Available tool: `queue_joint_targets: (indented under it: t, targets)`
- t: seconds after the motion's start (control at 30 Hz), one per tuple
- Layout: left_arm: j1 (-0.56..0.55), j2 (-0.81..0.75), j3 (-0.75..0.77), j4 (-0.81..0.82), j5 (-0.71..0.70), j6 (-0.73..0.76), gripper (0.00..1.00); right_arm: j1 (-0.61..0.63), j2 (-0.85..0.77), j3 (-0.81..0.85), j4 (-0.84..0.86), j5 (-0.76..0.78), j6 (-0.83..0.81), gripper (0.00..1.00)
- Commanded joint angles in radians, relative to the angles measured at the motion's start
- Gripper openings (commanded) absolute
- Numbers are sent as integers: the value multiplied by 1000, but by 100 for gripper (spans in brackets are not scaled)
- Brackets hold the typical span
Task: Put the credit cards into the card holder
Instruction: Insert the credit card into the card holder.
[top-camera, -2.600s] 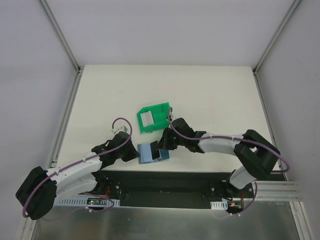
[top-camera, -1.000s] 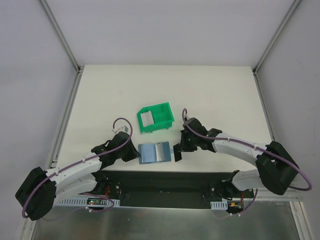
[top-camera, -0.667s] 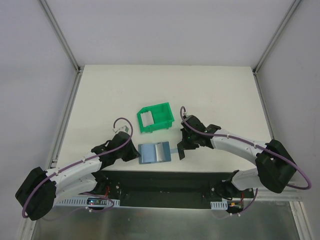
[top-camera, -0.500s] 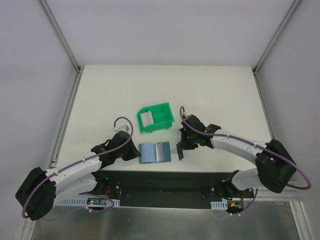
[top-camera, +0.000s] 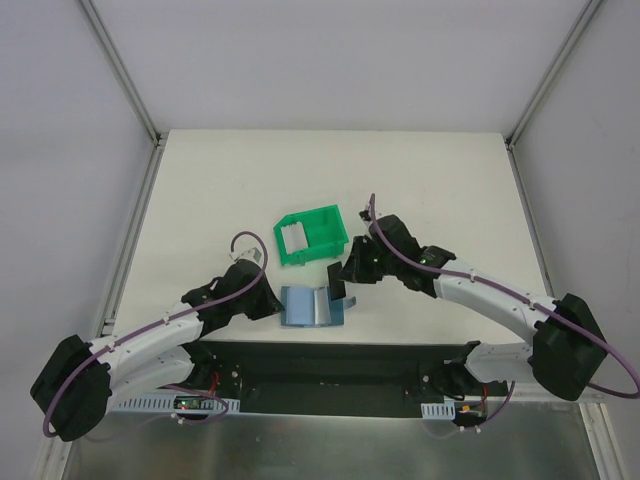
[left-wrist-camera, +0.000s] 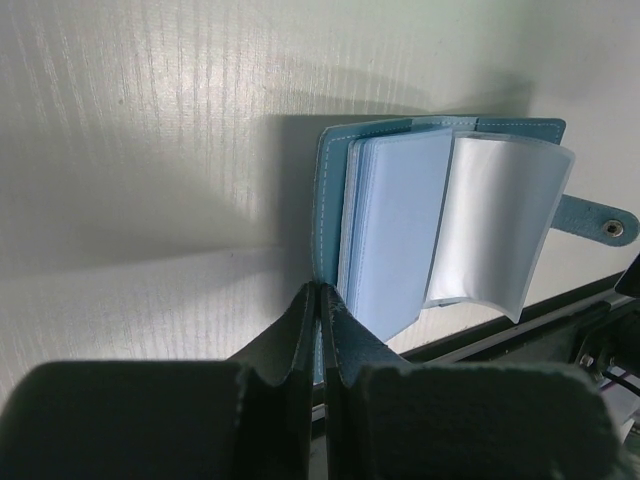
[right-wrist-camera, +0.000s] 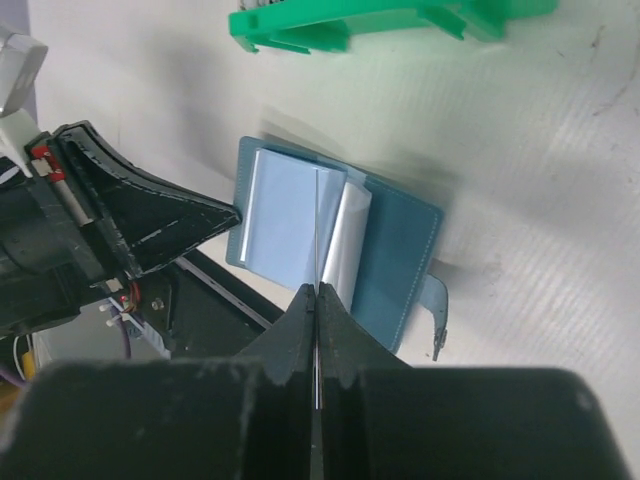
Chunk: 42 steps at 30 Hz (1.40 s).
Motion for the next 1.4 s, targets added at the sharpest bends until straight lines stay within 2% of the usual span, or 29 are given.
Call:
queue_joint_targets:
  t: [0.0,0.3,0.47,0.97,1.37]
  targets:
    - [-4,-19,25,-3,4,12,0,27,4,46,80,-43,41,0]
    - [-4,-16,12,-3,-4,-6,0,118,159,19,247,-46,114,1]
    - [-4,-13,-5,-1,-16,-20,0,123,224,-47,337,-41,136,0]
    - [-4,-8,-83,55,-32,-78,0,101,265,-145,457,-47,160,0]
    - [-4,6,-96,78,-29,-107,0,69,288,-213,528,-112,263,0]
